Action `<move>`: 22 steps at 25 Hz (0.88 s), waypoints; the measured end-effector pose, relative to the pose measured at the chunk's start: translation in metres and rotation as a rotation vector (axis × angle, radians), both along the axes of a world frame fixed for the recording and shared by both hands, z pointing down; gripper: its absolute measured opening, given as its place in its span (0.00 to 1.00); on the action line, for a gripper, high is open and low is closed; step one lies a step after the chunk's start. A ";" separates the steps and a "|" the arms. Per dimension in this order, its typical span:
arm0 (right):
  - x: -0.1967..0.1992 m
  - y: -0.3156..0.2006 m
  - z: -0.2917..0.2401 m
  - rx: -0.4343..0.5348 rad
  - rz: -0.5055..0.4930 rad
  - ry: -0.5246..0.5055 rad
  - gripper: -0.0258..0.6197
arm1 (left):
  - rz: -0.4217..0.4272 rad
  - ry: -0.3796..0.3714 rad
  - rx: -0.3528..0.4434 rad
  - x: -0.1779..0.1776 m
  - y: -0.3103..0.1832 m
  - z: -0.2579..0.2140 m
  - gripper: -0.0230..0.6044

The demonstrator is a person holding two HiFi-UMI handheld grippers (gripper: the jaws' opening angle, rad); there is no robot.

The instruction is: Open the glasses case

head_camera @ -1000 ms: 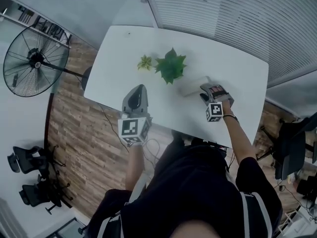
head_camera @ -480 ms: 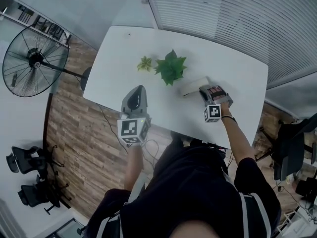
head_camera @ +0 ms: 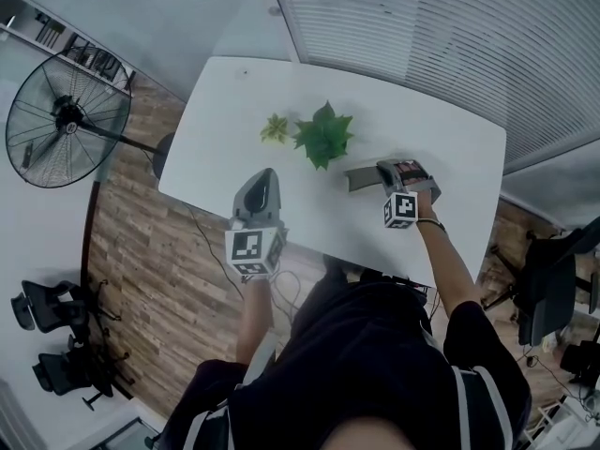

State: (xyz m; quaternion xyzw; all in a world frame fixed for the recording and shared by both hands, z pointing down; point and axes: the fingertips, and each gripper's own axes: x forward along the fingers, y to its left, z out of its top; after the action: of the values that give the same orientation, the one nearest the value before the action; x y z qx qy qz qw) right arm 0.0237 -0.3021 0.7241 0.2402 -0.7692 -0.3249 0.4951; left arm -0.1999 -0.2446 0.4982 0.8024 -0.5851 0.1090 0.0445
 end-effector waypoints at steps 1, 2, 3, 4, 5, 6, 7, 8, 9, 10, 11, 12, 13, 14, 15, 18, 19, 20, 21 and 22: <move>0.000 -0.005 0.002 -0.017 0.013 -0.014 0.09 | 0.007 -0.003 0.008 0.001 -0.001 0.000 0.04; -0.001 -0.011 0.003 -0.037 0.026 -0.032 0.09 | 0.014 -0.006 0.011 0.003 -0.003 0.000 0.04; -0.002 -0.017 0.005 -0.057 0.039 -0.051 0.09 | 0.022 -0.012 0.010 0.005 -0.004 0.001 0.04; -0.003 -0.024 0.006 -0.074 0.050 -0.065 0.09 | 0.029 -0.018 0.009 0.006 -0.004 0.001 0.04; -0.004 -0.029 0.008 -0.089 0.059 -0.077 0.10 | 0.032 -0.024 0.007 0.006 -0.005 0.002 0.04; -0.006 -0.035 0.010 -0.101 0.067 -0.088 0.11 | 0.031 -0.027 0.006 0.005 -0.006 0.001 0.04; -0.006 -0.042 0.012 -0.112 0.074 -0.101 0.11 | 0.027 -0.024 0.004 0.003 -0.008 0.000 0.04; -0.006 -0.048 0.013 -0.121 0.080 -0.114 0.12 | 0.023 -0.013 0.001 0.001 -0.011 0.001 0.04; -0.005 -0.052 0.015 -0.130 0.086 -0.128 0.12 | 0.018 0.004 -0.005 -0.001 -0.013 0.002 0.04; -0.002 -0.053 0.017 -0.142 0.091 -0.141 0.13 | 0.014 0.021 -0.010 -0.003 -0.013 0.005 0.04; -0.001 -0.052 0.020 -0.154 0.094 -0.153 0.13 | 0.009 0.032 -0.016 -0.006 -0.011 0.009 0.04; 0.000 -0.051 0.022 -0.166 0.095 -0.166 0.13 | 0.001 0.034 -0.024 -0.010 -0.008 0.012 0.04; -0.002 -0.050 0.024 -0.176 0.095 -0.181 0.14 | -0.008 0.033 -0.033 -0.014 -0.006 0.015 0.04; -0.004 -0.051 0.024 -0.184 0.095 -0.195 0.15 | -0.018 0.034 -0.039 -0.018 -0.005 0.017 0.04; -0.005 -0.053 0.024 -0.189 0.097 -0.207 0.15 | -0.026 0.039 -0.045 -0.021 -0.004 0.018 0.04; -0.002 -0.057 0.024 -0.199 0.113 -0.229 0.16 | -0.032 0.070 -0.062 -0.022 -0.007 0.022 0.04; 0.000 -0.057 0.024 -0.200 0.117 -0.230 0.16 | -0.031 0.076 -0.063 -0.022 -0.008 0.023 0.04; 0.000 -0.057 0.023 -0.202 0.119 -0.231 0.16 | -0.031 0.078 -0.062 -0.022 -0.008 0.023 0.04; 0.000 -0.057 0.023 -0.205 0.119 -0.235 0.16 | -0.030 0.079 -0.059 -0.023 -0.009 0.022 0.04; 0.000 -0.057 0.022 -0.209 0.120 -0.240 0.16 | -0.030 0.079 -0.055 -0.023 -0.009 0.021 0.04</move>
State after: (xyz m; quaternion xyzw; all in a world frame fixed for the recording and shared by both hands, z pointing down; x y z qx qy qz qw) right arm 0.0237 -0.3587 0.7459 0.2701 -0.8366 -0.1820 0.4404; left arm -0.2234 -0.2539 0.5193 0.7956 -0.5917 0.0927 0.0914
